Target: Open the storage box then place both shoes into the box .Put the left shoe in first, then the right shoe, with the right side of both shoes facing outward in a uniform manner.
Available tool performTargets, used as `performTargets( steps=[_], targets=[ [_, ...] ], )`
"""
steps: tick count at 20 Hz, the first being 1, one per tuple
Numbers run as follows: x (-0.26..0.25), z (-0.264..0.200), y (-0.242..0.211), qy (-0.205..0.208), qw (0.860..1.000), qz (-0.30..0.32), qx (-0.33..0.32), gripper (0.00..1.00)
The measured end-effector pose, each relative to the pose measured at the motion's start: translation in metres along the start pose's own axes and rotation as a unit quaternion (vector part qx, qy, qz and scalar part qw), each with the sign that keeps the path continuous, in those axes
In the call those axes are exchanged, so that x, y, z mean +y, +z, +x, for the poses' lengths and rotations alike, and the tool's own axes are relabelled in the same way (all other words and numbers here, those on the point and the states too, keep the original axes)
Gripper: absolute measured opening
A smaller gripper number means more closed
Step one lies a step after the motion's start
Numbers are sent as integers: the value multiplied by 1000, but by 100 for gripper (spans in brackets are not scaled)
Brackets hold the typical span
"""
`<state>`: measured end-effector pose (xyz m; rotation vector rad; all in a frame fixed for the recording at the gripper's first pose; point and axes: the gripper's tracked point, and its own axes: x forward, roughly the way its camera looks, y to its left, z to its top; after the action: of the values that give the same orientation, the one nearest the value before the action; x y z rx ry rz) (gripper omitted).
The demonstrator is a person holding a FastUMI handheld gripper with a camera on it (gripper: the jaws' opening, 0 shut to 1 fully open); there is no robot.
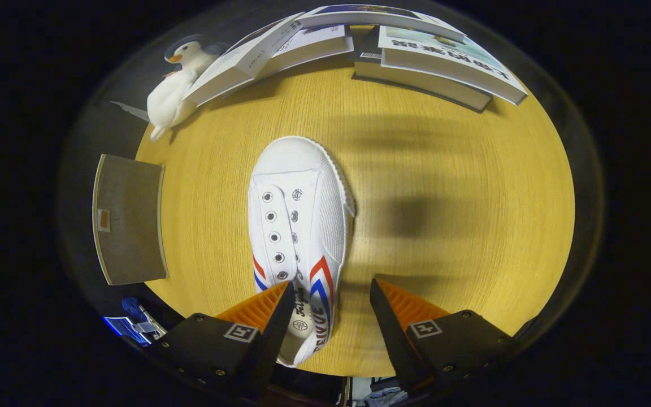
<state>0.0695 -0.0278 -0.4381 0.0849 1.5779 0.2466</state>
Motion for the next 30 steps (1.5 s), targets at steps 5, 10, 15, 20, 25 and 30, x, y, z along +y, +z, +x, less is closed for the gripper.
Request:
performTargets(
  steps=[5, 10, 15, 20, 25, 30],
  targets=[
    [7, 10, -1, 3, 999, -37, 0, 24],
    [9, -4, -2, 22, 1000, 2, 6, 5],
    [29, -31, -10, 38, 999, 11, 9, 4],
    [54, -71, -6, 30, 999, -15, -7, 4],
    [89, -109, 4, 39, 998, -39, -25, 4],
    [131, -132, 11, 43, 996, -67, -36, 4]
  ],
)
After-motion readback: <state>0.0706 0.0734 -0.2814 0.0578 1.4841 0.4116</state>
